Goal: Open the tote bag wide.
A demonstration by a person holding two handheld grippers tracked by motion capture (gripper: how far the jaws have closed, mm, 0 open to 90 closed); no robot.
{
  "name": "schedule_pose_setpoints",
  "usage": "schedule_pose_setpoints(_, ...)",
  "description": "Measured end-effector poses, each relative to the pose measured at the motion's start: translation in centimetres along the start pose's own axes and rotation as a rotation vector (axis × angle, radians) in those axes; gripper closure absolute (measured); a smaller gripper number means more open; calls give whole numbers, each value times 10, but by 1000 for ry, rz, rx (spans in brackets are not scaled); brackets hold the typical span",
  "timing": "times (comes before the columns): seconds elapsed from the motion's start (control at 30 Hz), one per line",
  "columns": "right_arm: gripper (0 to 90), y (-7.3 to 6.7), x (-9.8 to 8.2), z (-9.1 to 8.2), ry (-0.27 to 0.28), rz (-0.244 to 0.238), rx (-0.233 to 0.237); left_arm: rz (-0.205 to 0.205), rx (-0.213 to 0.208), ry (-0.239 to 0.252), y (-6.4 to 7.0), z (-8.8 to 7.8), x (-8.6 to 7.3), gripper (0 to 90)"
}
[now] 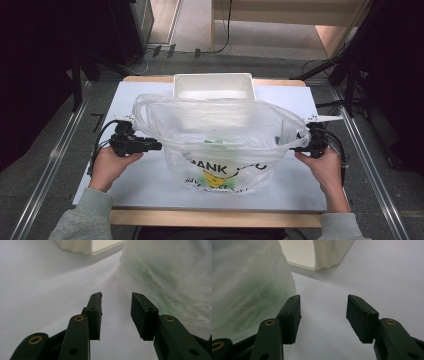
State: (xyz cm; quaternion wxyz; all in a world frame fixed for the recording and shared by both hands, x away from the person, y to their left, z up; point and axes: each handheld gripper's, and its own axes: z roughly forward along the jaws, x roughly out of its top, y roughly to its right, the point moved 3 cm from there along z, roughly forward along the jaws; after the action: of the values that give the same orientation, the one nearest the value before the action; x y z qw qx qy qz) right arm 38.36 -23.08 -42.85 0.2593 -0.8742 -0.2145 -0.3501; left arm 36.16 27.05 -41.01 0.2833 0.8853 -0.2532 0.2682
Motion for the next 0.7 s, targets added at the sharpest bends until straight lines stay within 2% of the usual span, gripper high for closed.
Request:
schedule_pose_setpoints(0.03, 478, -1, 3, -4, 1, -9, -1, 11, -9, -3, 2, -2, 2, 641)
schedule_pose_setpoints(0.13, 481, -4, 15, -18, 26, -49, -14, 31, 4, -21, 3, -7, 10, 658)
schedule_pose_setpoints(0.23, 490, -3, 27, -31, 38, -48, -7, 41, -5, -27, 2, -12, 19, 659)
schedule_pose_setpoints(0.33, 514, -2, 41, -43, 52, -63, 3, 39, -42, -20, 5, -18, 28, 704)
schedule_pose_setpoints(0.37, 513, -3, 45, -46, 53, -62, 15, 34, -47, -36, 6, -21, 32, 730)
schedule_pose_setpoints(0.4, 508, -4, 51, -50, 60, -67, 24, 31, -47, -47, 6, -22, 35, 773)
schedule_pose_setpoints(0.5, 503, -8, 63, -56, 65, -81, 35, 40, -26, -42, 10, -30, 47, 824)
schedule_pose_setpoints(0.7, 547, -16, 91, -72, 74, -116, 55, 109, -6, -41, 12, -49, 71, 900)
